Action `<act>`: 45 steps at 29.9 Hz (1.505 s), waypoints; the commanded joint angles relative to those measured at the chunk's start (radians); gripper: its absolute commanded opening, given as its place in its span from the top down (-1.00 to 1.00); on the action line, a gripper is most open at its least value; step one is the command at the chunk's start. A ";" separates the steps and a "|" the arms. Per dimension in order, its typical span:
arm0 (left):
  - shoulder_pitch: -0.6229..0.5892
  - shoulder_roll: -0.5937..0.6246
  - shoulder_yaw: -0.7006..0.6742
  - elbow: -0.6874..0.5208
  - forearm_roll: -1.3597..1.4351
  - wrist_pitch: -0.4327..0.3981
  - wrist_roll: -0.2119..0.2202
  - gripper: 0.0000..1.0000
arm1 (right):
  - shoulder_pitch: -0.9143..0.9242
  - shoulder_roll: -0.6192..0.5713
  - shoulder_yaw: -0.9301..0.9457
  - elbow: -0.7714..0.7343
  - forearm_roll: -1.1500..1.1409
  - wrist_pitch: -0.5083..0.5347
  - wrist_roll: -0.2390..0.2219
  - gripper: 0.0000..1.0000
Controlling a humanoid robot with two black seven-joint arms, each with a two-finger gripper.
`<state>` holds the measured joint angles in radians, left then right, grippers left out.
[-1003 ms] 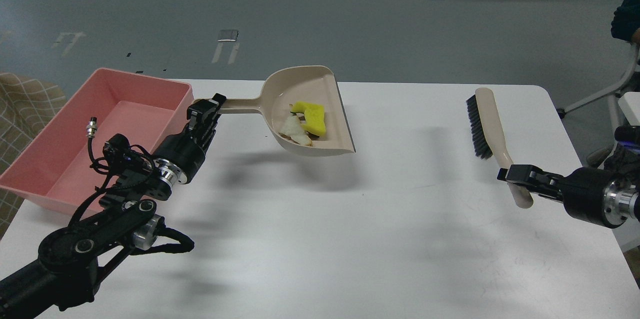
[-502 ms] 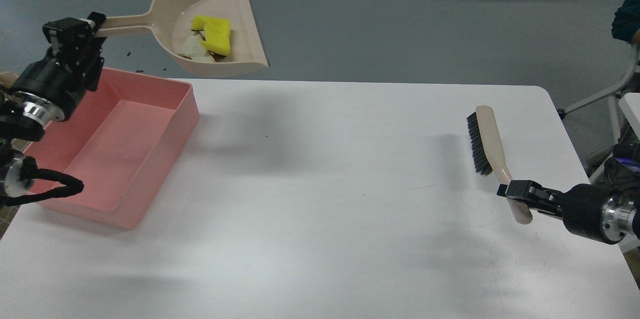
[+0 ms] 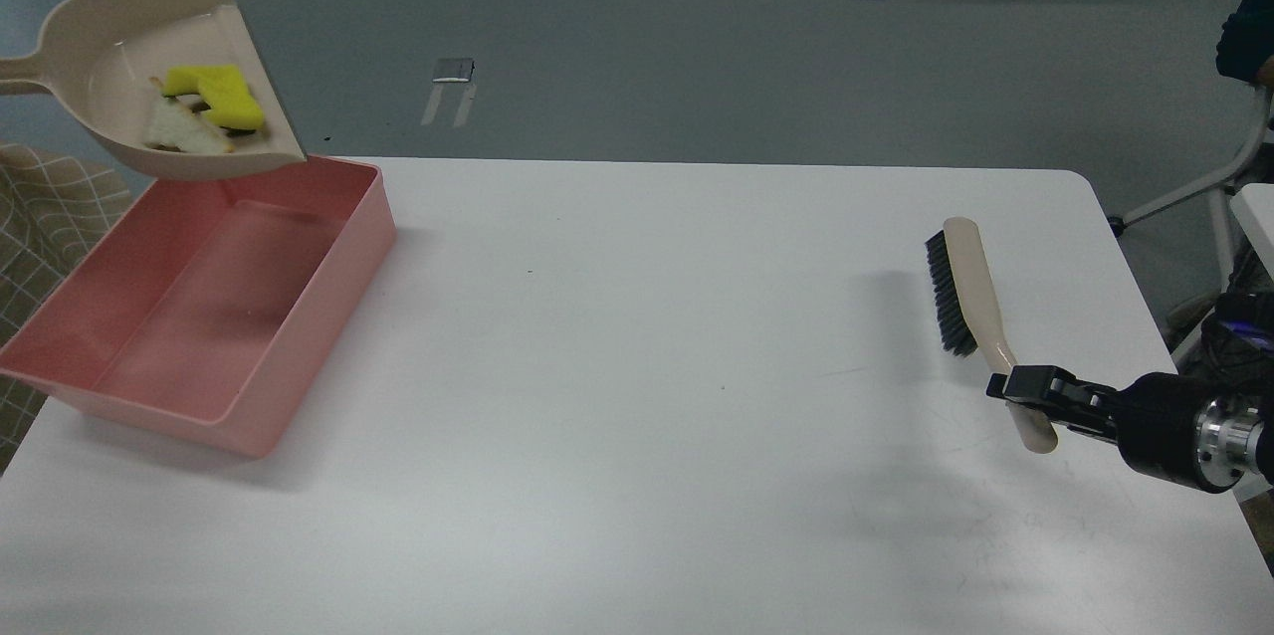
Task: Sweep and dump garbage into bin
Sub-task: 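Raise the dustpan over the pink bin and tip it with the left gripper, then lower the dustpan back onto the table with the left gripper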
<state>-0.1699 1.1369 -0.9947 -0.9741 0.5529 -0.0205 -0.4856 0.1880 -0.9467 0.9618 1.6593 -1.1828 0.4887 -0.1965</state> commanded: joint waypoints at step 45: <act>-0.350 0.066 -0.035 -0.061 0.171 -0.082 -0.003 1.00 | -0.001 0.036 0.008 -0.001 -0.001 0.000 -0.001 1.00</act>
<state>-0.4398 1.2587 -1.0369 -1.0052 0.7589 -0.0533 -0.4890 0.1885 -0.9133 0.9677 1.6589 -1.1842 0.4887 -0.1979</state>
